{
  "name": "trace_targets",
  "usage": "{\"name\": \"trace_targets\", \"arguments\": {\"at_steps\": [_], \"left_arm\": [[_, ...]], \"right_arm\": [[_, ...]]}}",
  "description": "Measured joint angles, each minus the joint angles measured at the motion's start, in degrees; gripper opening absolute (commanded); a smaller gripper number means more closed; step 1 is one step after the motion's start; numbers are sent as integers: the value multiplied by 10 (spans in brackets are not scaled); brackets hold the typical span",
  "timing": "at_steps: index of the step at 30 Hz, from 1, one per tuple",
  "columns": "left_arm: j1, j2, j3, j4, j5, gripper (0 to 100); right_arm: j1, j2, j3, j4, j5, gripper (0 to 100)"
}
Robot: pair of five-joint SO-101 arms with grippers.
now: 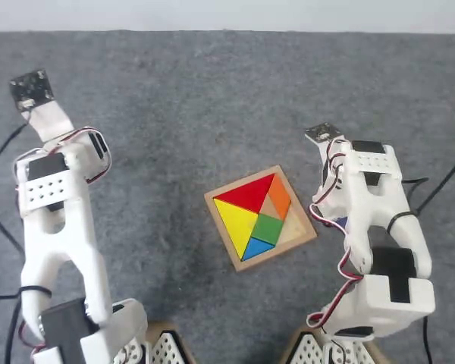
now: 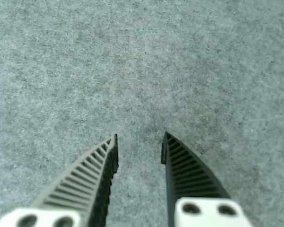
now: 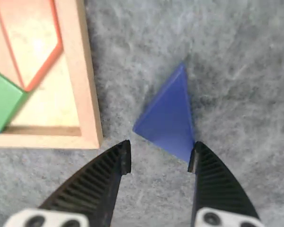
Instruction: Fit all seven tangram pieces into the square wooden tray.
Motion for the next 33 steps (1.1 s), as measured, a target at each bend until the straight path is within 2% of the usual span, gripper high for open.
{"name": "trace_targets", "arguments": {"at_steps": [4, 10, 12, 17, 21, 25, 33], "left_arm": [[0, 0, 0, 0, 0, 152], [0, 0, 0, 0, -1, 152], [0, 0, 0, 0, -1, 152], [0, 0, 0, 0, -1, 152], [0, 0, 0, 0, -1, 152], [0, 0, 0, 0, -1, 152], [0, 0, 0, 0, -1, 152]], "right_arm": [[0, 0, 0, 1, -138, 217], [0, 0, 0, 1, -388, 216], [1, 0, 0, 1, -443, 216], [1, 11, 0, -25, -486, 218], [-2, 74, -18, -68, -507, 216], [11, 140, -105, -29, -511, 216], [82, 251, -332, 48, -484, 216]]}}
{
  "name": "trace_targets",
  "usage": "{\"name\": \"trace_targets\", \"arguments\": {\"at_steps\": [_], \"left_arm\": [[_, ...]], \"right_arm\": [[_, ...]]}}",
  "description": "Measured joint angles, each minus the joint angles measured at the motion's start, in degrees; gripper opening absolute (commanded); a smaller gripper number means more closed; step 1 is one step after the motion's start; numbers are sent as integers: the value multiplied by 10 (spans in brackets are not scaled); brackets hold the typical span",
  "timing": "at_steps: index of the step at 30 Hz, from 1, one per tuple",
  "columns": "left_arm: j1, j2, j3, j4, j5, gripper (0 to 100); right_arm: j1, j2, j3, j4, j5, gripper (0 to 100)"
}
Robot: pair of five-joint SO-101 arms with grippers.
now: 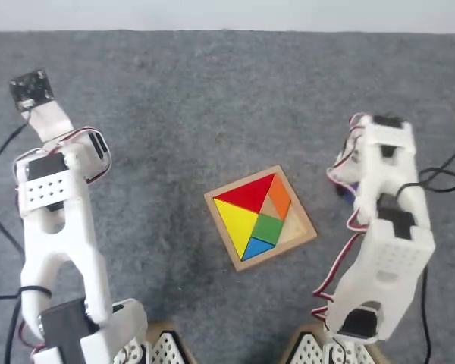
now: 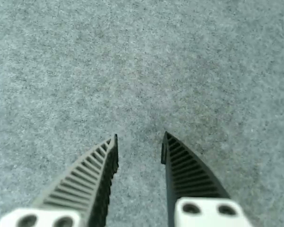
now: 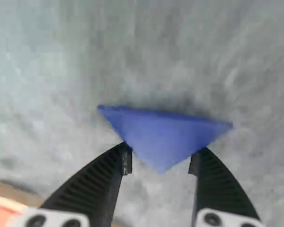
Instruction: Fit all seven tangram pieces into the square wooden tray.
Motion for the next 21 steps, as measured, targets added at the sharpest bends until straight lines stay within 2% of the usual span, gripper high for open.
{"name": "trace_targets", "arguments": {"at_steps": [7, 14, 21], "left_arm": [[0, 0, 0, 0, 0, 152], [7, 0, 0, 0, 0, 152], [9, 0, 0, 0, 0, 152]], "right_arm": [[5, 40, -125, 24, 1, 216], [8, 40, -139, 47, -28, 216], [7, 67, -146, 8, -112, 218]]}}
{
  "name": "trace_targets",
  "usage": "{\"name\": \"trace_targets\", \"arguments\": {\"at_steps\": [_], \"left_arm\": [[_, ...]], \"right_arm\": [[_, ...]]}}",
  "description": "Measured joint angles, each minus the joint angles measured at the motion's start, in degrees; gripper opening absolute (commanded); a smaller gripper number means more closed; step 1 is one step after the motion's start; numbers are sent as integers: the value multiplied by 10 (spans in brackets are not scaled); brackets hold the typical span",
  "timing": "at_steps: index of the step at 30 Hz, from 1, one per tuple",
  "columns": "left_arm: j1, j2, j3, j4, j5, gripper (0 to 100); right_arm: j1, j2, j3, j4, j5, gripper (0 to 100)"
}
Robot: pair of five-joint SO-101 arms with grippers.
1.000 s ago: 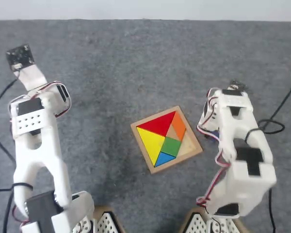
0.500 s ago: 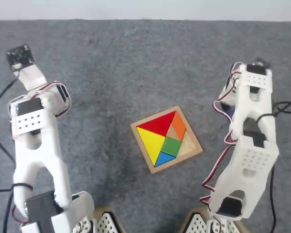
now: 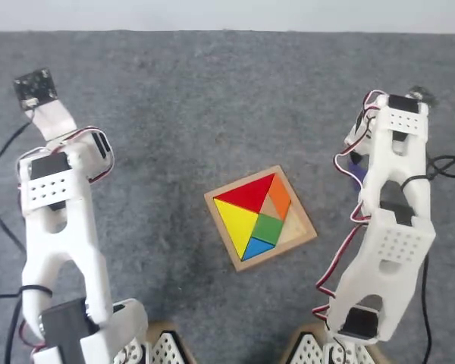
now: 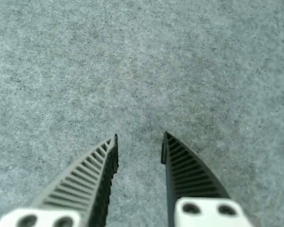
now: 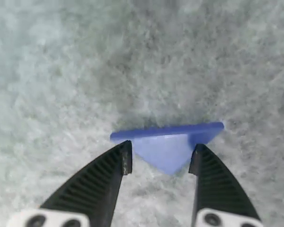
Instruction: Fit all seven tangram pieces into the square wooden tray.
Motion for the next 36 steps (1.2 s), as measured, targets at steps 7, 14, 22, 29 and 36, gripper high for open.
{"name": "trace_targets", "arguments": {"at_steps": [7, 14, 22, 29, 36], "left_arm": [[0, 0, 0, 0, 0, 152], [0, 0, 0, 0, 0, 152], [0, 0, 0, 0, 0, 152], [0, 0, 0, 0, 0, 152], [0, 0, 0, 0, 0, 152]], "right_arm": [[2, 33, -20, -4, -94, 219], [2, 34, -23, 15, -79, 216], [-46, 48, -21, 118, 125, 215], [-24, 48, -21, 145, 242, 180], [26, 31, -21, 91, 130, 191]]}}
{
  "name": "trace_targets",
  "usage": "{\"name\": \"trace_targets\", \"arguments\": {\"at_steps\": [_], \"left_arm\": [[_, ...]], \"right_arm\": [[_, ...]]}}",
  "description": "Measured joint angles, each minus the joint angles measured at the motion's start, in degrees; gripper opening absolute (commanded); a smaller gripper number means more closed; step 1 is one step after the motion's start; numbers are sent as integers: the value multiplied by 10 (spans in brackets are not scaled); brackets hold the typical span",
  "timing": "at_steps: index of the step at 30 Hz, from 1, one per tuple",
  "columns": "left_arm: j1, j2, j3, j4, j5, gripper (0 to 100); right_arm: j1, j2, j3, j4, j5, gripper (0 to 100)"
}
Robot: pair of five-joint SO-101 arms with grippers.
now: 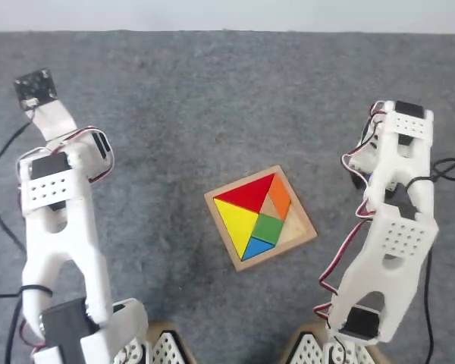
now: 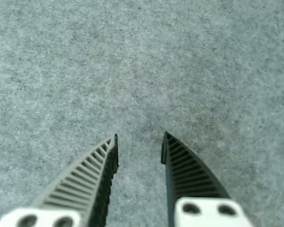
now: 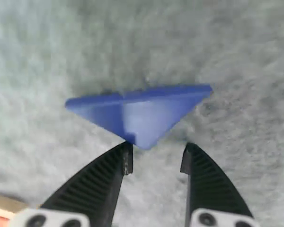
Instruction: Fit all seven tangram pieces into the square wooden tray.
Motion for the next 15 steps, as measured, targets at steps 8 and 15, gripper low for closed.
{"name": "trace_targets", "arguments": {"at_steps": [8, 15], "left_arm": [[0, 0, 0, 0, 0, 152], [0, 0, 0, 0, 0, 152]], "right_arm": [[-30, -14, 0, -64, -185, 191], [-30, -9, 0, -112, -312, 191]]}}
